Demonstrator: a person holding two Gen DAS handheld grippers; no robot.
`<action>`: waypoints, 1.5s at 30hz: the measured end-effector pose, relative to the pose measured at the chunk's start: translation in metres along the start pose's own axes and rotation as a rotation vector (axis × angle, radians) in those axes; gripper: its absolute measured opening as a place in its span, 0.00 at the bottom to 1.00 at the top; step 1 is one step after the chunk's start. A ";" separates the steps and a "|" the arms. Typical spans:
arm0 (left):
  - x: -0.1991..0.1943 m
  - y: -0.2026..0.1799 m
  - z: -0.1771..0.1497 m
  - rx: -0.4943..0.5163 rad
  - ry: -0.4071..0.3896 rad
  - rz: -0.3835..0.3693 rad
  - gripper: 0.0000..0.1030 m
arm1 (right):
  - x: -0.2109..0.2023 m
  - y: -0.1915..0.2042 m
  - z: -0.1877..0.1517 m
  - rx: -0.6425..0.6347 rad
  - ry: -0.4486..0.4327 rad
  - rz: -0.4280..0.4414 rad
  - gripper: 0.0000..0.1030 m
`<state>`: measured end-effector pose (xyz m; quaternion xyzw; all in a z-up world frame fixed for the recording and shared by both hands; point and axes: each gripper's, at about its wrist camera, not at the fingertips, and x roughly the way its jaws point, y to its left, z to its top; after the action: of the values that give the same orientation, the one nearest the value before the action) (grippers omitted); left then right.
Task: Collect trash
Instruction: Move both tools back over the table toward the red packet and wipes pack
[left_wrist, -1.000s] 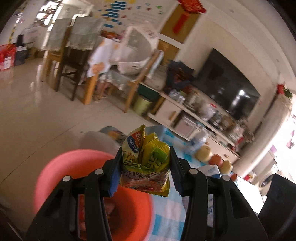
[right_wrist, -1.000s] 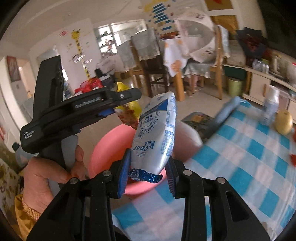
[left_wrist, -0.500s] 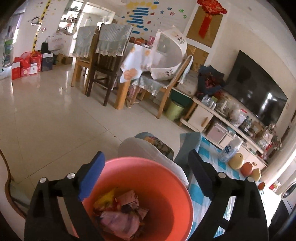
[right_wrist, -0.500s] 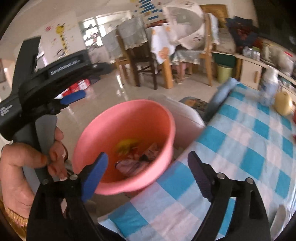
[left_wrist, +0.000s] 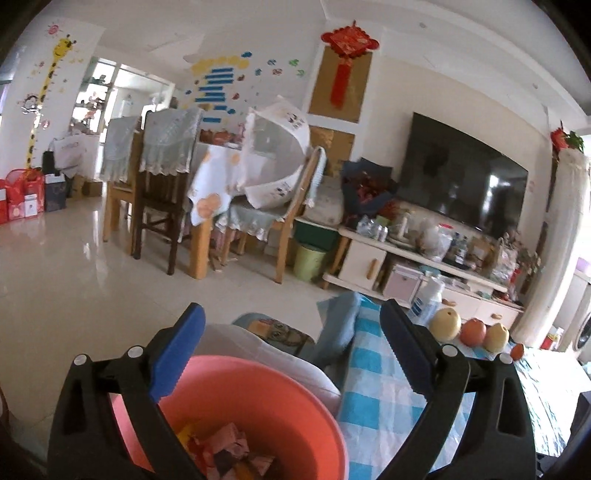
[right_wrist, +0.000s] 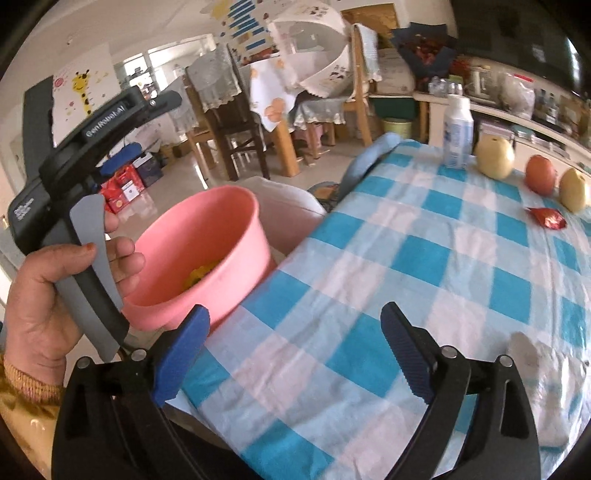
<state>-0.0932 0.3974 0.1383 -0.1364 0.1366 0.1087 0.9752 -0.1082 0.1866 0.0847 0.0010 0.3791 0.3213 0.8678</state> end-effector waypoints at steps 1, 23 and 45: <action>0.001 -0.003 -0.001 0.001 0.006 -0.015 0.93 | -0.004 -0.003 -0.002 0.004 -0.006 -0.004 0.90; 0.016 -0.121 -0.051 0.210 0.196 -0.274 0.93 | -0.087 -0.065 -0.015 0.103 -0.124 -0.094 0.92; 0.017 -0.189 -0.095 0.277 0.323 -0.299 0.93 | -0.136 -0.126 -0.036 0.170 -0.173 -0.115 0.93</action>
<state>-0.0529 0.1945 0.0902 -0.0359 0.2823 -0.0795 0.9553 -0.1309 0.0022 0.1174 0.0807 0.3281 0.2362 0.9111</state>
